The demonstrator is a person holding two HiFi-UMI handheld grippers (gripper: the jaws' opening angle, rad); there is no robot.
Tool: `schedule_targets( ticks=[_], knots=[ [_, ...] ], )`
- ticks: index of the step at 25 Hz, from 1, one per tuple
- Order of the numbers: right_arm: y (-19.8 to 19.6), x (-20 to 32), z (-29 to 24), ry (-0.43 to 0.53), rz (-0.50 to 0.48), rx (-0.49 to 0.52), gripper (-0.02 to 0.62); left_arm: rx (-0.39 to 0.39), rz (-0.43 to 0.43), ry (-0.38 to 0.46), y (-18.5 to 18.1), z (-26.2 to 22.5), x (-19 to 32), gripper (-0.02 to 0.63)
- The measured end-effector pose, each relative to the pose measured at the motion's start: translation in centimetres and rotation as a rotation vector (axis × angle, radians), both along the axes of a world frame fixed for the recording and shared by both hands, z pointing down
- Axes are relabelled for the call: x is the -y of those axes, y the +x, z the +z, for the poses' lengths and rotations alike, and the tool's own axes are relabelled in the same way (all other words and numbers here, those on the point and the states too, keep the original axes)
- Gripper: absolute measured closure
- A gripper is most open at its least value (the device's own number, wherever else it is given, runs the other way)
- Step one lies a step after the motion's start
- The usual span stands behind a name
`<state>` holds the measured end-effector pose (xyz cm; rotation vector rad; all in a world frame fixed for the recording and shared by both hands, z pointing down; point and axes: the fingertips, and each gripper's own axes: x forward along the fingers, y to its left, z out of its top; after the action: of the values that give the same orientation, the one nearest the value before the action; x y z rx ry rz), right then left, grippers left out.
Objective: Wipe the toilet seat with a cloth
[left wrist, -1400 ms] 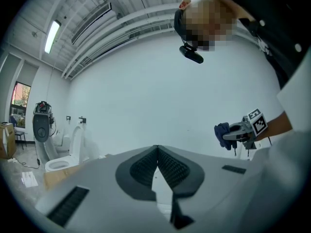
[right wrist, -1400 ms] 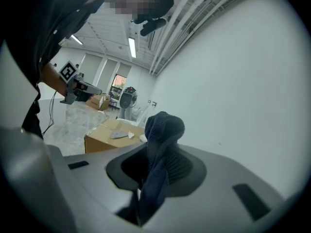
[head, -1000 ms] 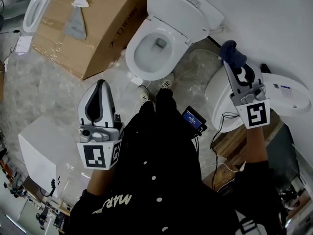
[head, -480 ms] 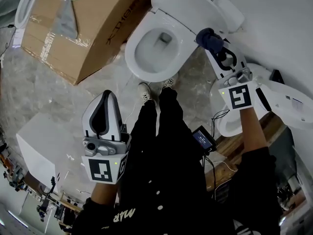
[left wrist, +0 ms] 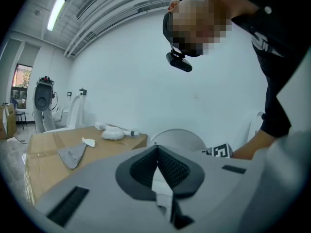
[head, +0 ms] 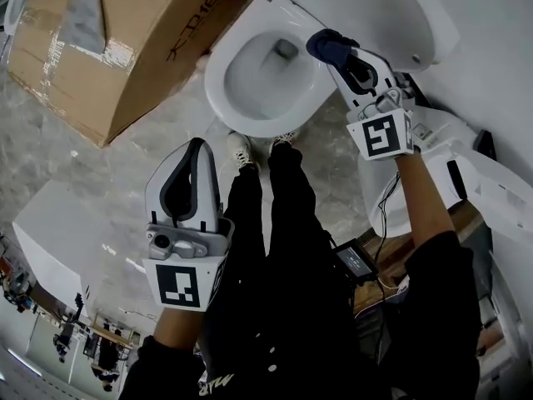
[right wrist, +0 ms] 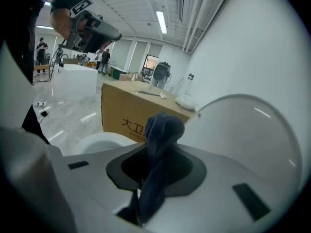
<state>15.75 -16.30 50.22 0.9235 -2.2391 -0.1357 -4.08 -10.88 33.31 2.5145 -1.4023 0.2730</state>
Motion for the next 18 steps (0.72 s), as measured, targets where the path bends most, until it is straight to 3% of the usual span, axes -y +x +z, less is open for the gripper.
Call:
schedule_targets(
  ticks=[10,18],
  knots=[
    [-0.6,1.7,10.9,-0.018,-0.059,-0.161,0.511,-0.010,-0.008,-0.042,1.0,5.6,0.3,0.595],
    [-0.9,2.9,19.6,-0.060,-0.146,-0.396,0.511,-0.029,-0.026,-0.070,1.3,8.8,0.1,0.595]
  ],
)
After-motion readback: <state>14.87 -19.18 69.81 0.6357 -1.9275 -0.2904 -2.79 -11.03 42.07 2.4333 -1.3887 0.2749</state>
